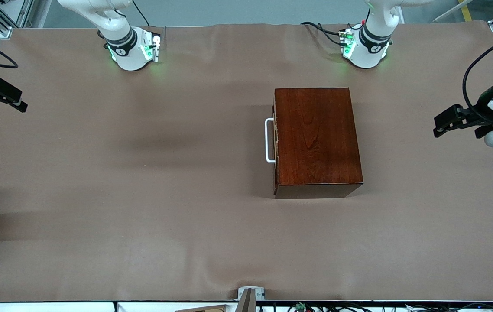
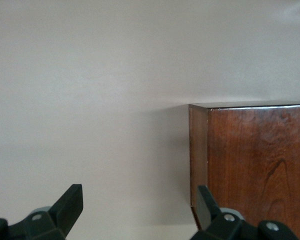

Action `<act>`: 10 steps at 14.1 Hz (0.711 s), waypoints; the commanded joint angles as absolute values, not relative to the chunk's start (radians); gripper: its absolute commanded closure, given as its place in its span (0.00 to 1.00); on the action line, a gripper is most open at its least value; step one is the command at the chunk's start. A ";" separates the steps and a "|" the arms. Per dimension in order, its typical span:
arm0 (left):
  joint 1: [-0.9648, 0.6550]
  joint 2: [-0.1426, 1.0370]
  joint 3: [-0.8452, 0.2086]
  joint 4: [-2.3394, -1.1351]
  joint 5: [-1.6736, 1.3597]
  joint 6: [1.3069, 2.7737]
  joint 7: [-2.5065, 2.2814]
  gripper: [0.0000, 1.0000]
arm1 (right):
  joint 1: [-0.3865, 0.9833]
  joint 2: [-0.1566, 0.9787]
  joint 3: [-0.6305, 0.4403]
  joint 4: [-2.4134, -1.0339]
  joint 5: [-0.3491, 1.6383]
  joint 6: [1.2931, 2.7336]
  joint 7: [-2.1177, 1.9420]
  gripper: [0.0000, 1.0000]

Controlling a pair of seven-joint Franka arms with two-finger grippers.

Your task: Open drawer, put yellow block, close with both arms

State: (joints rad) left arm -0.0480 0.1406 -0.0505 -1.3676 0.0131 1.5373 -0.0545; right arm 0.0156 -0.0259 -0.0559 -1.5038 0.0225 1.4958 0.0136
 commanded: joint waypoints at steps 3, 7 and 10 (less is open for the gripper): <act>-0.049 0.072 -0.023 -1.454 -0.005 1.532 -0.008 0.00 | 0.009 -0.034 -0.051 -1.502 0.025 1.489 0.021 0.00; -0.048 0.080 -0.023 -1.447 -0.005 1.532 -0.020 0.00 | 0.008 -0.034 -0.051 -1.502 0.025 1.491 0.023 0.00; -0.049 0.080 -0.025 -1.447 -0.005 1.532 -0.020 0.00 | 0.009 -0.034 -0.051 -1.502 0.025 1.493 0.023 0.00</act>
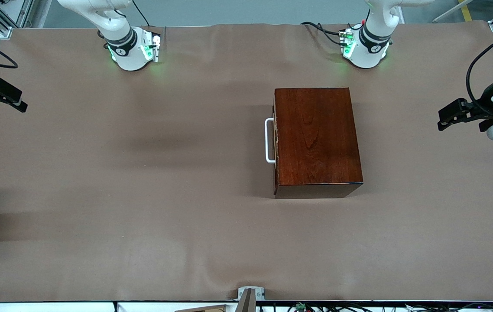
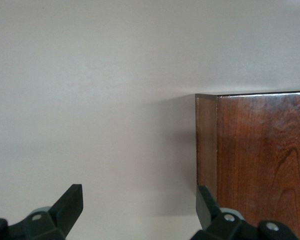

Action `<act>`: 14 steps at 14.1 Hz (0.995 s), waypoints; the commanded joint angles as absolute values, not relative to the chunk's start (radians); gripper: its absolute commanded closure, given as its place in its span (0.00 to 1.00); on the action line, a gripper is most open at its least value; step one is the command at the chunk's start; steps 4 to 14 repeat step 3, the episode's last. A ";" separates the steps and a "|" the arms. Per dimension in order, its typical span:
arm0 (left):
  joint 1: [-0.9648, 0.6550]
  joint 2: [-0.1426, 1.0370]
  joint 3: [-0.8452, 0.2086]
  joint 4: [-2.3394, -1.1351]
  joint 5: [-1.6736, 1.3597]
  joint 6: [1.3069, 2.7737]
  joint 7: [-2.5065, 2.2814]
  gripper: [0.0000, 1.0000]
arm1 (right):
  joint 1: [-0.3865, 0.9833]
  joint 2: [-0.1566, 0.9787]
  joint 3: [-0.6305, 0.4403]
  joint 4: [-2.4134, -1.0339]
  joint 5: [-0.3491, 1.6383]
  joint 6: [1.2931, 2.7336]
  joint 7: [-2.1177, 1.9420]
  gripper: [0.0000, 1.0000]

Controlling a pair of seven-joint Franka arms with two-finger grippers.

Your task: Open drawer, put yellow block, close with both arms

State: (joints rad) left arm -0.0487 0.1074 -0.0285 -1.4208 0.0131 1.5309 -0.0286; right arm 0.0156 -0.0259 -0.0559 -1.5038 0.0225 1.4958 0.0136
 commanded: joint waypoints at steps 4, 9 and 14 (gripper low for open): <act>-0.052 0.083 -0.026 -1.447 -0.005 1.534 -0.029 0.00 | 0.008 -0.034 -0.051 -1.502 0.025 1.493 0.023 0.00; -0.052 0.083 -0.026 -1.447 -0.005 1.534 -0.029 0.00 | 0.008 -0.034 -0.051 -1.502 0.025 1.493 0.023 0.00; -0.052 0.083 -0.026 -1.447 -0.005 1.534 -0.029 0.00 | 0.008 -0.034 -0.051 -1.502 0.025 1.493 0.023 0.00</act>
